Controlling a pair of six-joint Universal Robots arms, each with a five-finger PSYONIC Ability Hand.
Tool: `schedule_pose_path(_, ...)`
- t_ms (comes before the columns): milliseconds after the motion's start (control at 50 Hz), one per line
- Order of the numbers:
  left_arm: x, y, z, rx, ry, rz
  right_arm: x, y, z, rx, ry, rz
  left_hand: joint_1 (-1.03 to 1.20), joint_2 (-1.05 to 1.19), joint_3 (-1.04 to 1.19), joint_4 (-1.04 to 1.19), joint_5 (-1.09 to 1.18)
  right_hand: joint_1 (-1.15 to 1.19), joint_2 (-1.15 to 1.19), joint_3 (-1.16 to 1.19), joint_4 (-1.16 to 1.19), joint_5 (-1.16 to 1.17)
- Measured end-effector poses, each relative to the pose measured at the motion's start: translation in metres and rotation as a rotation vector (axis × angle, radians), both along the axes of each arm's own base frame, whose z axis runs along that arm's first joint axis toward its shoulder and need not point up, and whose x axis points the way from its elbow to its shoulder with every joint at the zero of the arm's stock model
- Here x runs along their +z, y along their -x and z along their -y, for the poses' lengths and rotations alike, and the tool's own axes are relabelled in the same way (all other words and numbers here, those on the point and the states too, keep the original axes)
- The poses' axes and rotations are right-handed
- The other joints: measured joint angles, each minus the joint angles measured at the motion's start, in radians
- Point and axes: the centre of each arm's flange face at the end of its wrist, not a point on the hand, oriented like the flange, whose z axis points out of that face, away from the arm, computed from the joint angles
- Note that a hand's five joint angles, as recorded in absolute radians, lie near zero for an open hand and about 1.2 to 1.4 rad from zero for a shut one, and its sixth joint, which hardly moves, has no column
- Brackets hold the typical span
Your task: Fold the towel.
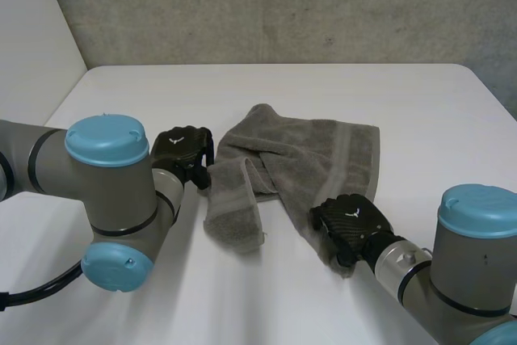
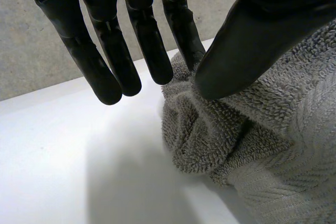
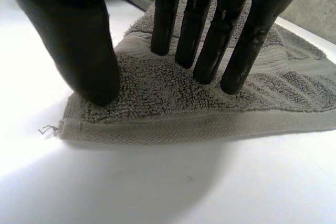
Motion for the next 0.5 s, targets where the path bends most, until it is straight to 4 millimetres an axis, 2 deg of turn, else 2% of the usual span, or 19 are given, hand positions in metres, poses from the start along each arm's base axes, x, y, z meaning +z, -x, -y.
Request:
schedule_pose_path(200,-0.001,0.0,-0.001,-0.001,-0.003,0.0,0.001,-0.003,0.007,-0.005,0.013,0.005,0.0,0.0,0.0,0.0,0.0,0.504,0.477,0.501,0.504,0.52)
schedule_pose_path(460,0.004,0.0,-0.004,-0.006,0.001,-0.003,0.016,-0.002,0.02,-0.045,0.066,0.019,0.004,0.005,0.002,0.004,0.009,0.518,0.478,0.52,0.521,0.532)
schedule_pose_path(500,0.004,0.001,-0.005,-0.01,0.0,-0.002,0.022,0.0,0.02,-0.053,0.072,0.021,0.004,0.005,0.002,0.004,0.008,0.304,0.284,0.316,0.314,0.318)
